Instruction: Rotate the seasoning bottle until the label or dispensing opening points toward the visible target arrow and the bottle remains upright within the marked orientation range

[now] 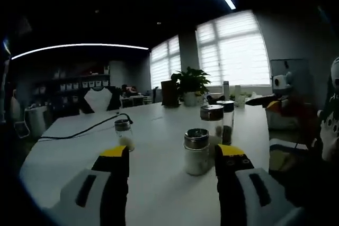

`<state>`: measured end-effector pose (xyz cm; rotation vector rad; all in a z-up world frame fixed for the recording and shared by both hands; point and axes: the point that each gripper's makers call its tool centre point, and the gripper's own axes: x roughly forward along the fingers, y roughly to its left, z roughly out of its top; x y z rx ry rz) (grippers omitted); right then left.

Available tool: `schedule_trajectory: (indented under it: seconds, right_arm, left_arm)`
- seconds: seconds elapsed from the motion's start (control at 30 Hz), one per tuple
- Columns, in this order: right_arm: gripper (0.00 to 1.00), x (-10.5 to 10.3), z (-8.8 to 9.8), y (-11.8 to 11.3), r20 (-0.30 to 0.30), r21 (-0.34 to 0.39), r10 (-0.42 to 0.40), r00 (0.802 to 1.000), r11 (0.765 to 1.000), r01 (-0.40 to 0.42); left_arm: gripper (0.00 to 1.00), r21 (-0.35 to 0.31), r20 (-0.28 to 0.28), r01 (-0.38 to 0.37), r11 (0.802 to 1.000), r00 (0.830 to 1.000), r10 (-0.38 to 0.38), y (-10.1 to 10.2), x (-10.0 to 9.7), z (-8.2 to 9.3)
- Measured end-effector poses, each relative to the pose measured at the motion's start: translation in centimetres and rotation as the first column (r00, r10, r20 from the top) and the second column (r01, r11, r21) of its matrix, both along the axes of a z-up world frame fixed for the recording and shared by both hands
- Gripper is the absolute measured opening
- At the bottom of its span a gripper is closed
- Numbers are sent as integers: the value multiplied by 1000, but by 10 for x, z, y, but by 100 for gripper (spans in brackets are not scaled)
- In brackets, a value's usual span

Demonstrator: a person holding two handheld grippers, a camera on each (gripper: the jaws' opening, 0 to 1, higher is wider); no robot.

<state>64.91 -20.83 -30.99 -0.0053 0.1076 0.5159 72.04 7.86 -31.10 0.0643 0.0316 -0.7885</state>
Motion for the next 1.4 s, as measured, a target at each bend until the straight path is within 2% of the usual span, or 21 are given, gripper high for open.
schedule_trajectory:
  seconds: [0.1,0.3,0.5,0.6,0.7,0.83,1.17,1.4]
  right_arm:
    - [98,0,0,1,-1,-3,1,1000,1000,-1]
    - [98,0,-1,1,-2,-5,2,1000,1000,-2]
    - [98,0,-1,2,-3,-6,4,1000,1000,-4]
    - [98,0,-1,2,-3,-5,4,1000,1000,-4]
    - [98,0,0,1,-1,-6,2,1000,1000,-2]
    - [98,-1,1,0,2,-4,-1,1000,1000,1]
    - [98,0,-1,1,-2,-7,2,1000,1000,-2]
    - [98,0,-1,2,-3,-6,6,1000,1000,-6]
  left_arm:
    - [85,-31,-8,-45,999,999,45,5,-2,3]
    - [100,12,7,-117,993,993,117,13,-7,4]
    - [100,-25,31,-151,988,988,152,17,-19,18]
    - [100,33,77,-237,971,969,234,29,-20,20]
    - [100,26,86,-253,967,964,250,31,-22,24]
    - [100,20,95,-305,952,949,302,39,-21,27]
    - [100,-10,87,-305,952,948,305,39,-18,30]
    - [100,-12,105,-296,955,949,296,37,-11,34]
